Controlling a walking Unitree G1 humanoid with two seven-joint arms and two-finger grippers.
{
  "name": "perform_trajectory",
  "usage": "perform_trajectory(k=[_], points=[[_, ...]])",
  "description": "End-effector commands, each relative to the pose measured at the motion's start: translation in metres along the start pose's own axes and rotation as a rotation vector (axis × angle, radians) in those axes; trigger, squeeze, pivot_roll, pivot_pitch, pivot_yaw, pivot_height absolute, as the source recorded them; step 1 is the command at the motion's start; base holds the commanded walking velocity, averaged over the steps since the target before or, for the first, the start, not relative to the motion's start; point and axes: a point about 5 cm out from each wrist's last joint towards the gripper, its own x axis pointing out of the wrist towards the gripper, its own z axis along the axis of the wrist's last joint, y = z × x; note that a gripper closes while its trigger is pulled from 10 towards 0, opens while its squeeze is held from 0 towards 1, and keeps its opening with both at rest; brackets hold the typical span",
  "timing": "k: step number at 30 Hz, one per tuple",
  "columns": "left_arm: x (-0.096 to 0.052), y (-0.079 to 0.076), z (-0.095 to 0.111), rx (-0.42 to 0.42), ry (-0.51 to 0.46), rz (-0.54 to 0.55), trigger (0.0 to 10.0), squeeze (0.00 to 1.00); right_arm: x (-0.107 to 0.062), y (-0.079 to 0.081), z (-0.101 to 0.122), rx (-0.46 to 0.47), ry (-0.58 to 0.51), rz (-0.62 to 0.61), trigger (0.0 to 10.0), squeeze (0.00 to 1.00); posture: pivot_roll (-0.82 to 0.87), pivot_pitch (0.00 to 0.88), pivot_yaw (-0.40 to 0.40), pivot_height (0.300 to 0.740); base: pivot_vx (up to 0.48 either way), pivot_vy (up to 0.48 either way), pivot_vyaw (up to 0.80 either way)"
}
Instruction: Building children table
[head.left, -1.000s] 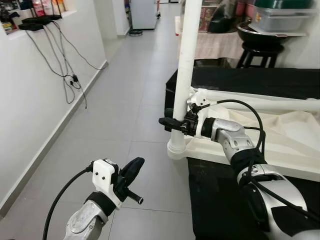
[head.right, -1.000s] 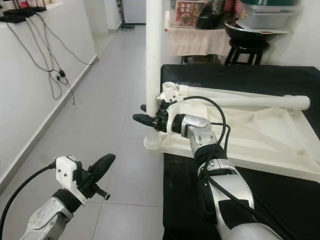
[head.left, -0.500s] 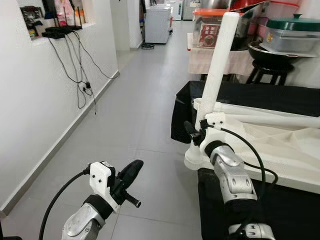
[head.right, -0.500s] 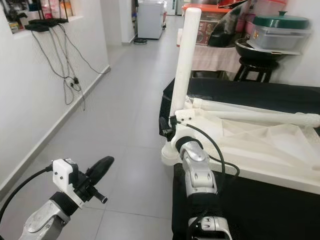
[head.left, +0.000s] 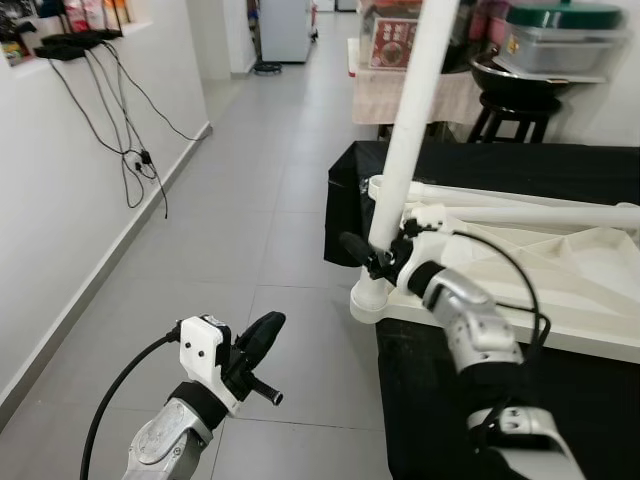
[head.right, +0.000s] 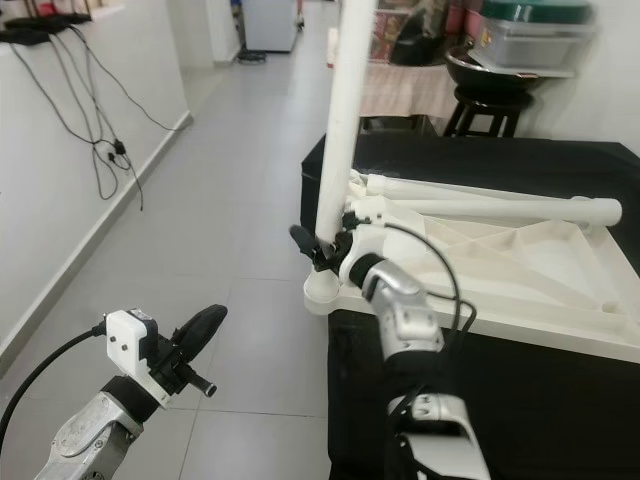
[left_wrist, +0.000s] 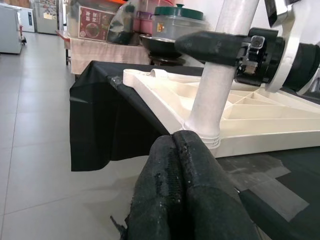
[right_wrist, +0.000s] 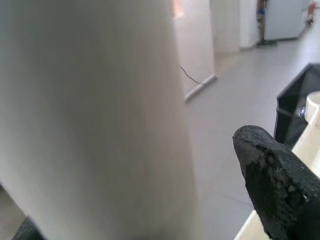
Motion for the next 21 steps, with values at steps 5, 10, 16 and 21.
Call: perform_trajectory(k=[5, 10, 16, 21], points=[[-0.001, 0.001, -0.003, -0.001, 0.005, 0.008, 10.0, 0.0, -0.008, -0.008, 0.002, -0.085, 0.077, 0.363, 10.0, 0.0, 0.05, 0.0, -0.029, 0.74, 0.0, 0.0, 0.0], [0.0, 0.0, -0.003, 0.004, 0.005, 0.001, 10.0, 0.0, -0.001, -0.013, 0.009, -0.071, 0.084, 0.401, 10.0, 0.0, 0.06, 0.0, -0.03, 0.74, 0.0, 0.0, 0.0], [0.0, -0.001, -0.003, 0.007, 0.003, 0.002, 10.0, 0.0, 0.004, -0.013, 0.018, -0.069, 0.068, 0.441, 0.0, 0.0, 0.06, 0.0, -0.029, 0.74, 0.0, 0.0, 0.0], [0.0, -0.002, -0.004, 0.004, 0.003, -0.002, 10.0, 0.0, 0.001, -0.012, 0.013, -0.049, 0.086, 0.532, 0.0, 0.0, 0.05, 0.0, -0.026, 0.74, 0.0, 0.0, 0.0]])
